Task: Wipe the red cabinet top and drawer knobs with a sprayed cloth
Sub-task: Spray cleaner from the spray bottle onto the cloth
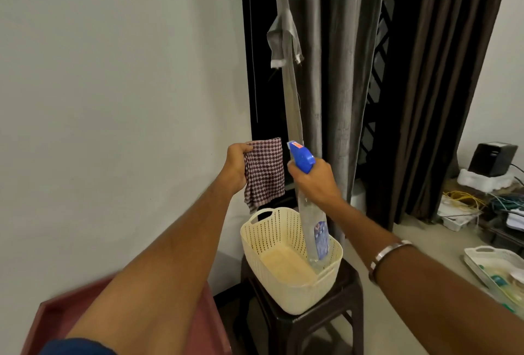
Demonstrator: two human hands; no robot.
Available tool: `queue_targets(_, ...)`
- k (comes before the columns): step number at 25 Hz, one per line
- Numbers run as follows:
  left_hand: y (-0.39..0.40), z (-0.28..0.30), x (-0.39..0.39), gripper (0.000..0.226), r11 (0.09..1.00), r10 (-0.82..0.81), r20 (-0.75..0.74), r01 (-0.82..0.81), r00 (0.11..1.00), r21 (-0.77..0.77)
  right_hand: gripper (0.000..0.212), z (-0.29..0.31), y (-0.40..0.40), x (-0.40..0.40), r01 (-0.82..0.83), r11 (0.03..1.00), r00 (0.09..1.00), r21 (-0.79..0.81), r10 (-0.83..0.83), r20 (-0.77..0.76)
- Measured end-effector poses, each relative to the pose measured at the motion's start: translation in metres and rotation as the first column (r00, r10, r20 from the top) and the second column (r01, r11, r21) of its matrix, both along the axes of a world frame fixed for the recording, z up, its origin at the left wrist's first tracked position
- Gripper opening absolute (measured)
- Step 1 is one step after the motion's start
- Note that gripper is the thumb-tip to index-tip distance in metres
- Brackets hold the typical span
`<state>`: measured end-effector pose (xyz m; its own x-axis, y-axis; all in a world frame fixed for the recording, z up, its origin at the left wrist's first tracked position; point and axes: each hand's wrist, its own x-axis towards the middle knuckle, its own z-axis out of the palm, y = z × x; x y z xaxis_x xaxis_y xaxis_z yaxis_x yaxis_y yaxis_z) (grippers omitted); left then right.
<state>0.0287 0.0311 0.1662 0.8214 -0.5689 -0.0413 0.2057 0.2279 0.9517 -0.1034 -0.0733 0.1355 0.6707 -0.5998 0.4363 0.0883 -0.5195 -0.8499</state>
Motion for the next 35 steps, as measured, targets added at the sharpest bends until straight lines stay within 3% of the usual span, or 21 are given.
queue_targets(7,-0.034,-0.073,0.011,0.028,0.996,-0.005,0.001,0.004,1.000,0.088,0.017,-0.085,-0.026,0.035,-0.009,0.990,1.000,0.142,0.008,0.007)
queue_targets(13,-0.052,-0.129,0.011,0.028,0.989,-0.029,-0.030,0.034,0.999,0.143,0.031,-0.143,-0.038,0.046,0.056,0.989,0.997,0.136,-0.050,-0.053)
queue_targets(22,-0.063,-0.159,0.009,0.037,0.977,-0.036,-0.100,0.056,0.994,0.207,0.034,-0.167,-0.043,0.045,0.075,0.980,0.993,0.186,-0.057,-0.102)
queue_targets(27,-0.059,-0.148,0.001,0.037,0.980,-0.016,-0.055,0.027,0.998,0.198,0.056,-0.154,-0.046,0.032,0.072,0.983,0.976,0.171,-0.034,-0.214)
queue_targets(33,-0.036,-0.112,-0.010,0.032,0.990,0.004,-0.014,-0.002,1.000,0.142,0.111,-0.134,-0.051,-0.008,-0.048,0.973,0.899,0.226,0.140,-0.415)
queue_targets(35,-0.025,-0.099,-0.015,0.029,0.994,0.008,0.010,-0.010,1.000,0.109,0.113,-0.120,-0.050,-0.023,-0.091,0.965,0.850,0.246,0.204,-0.486)
